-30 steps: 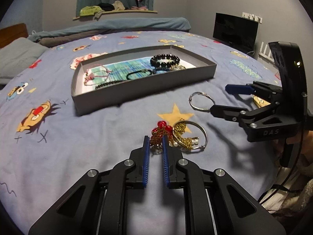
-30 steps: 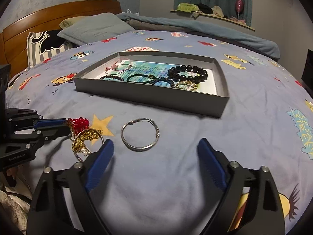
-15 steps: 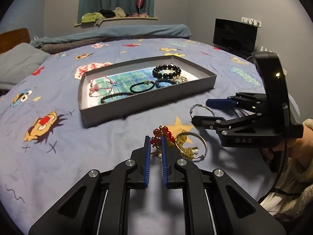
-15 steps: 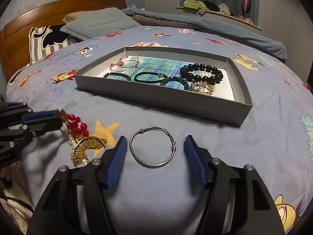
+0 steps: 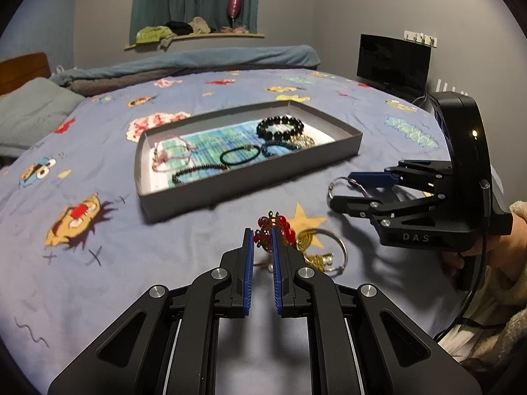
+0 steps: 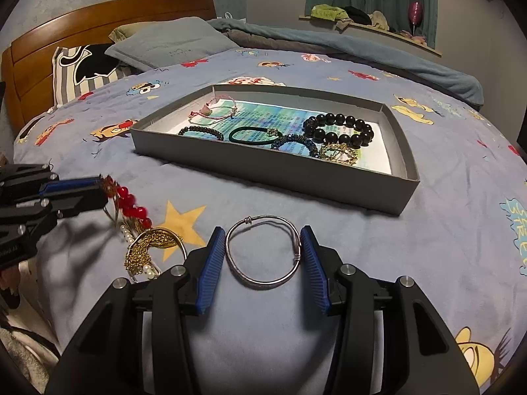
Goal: Organize jewelry
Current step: 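Grasp red-bead gold brooch with left tool while right tool grasps silver hoop, then carry brooch with left tool while right tool carries hoop, release both in box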
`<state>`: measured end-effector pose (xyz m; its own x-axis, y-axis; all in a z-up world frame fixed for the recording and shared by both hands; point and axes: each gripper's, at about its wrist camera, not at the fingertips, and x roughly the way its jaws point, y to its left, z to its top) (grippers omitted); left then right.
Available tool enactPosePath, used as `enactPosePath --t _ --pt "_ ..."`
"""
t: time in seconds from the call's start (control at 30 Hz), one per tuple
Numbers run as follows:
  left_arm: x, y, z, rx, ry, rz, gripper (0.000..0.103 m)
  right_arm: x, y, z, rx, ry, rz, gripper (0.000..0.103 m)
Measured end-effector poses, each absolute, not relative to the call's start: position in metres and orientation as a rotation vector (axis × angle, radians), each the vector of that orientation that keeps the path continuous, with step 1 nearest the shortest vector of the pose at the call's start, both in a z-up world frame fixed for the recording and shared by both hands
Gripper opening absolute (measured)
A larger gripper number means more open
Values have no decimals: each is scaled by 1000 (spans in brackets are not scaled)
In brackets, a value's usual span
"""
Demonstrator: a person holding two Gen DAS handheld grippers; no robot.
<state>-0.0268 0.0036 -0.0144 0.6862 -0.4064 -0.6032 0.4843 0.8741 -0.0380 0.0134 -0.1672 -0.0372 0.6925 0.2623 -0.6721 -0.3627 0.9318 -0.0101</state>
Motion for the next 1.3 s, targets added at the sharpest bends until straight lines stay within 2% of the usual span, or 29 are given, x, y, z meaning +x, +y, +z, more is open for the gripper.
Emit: enactPosePath --t 0.77,1.0,1.3 --pt "11 13 51 179 505 -460 11 42 -183 30 -161 623 336 47" --pt "55 5 71 172 500 -482 11 85 -184 38 -134 646 338 47" --pt "137 -26 49 198 603 -478 11 145 -180 23 -166 712 279 47"
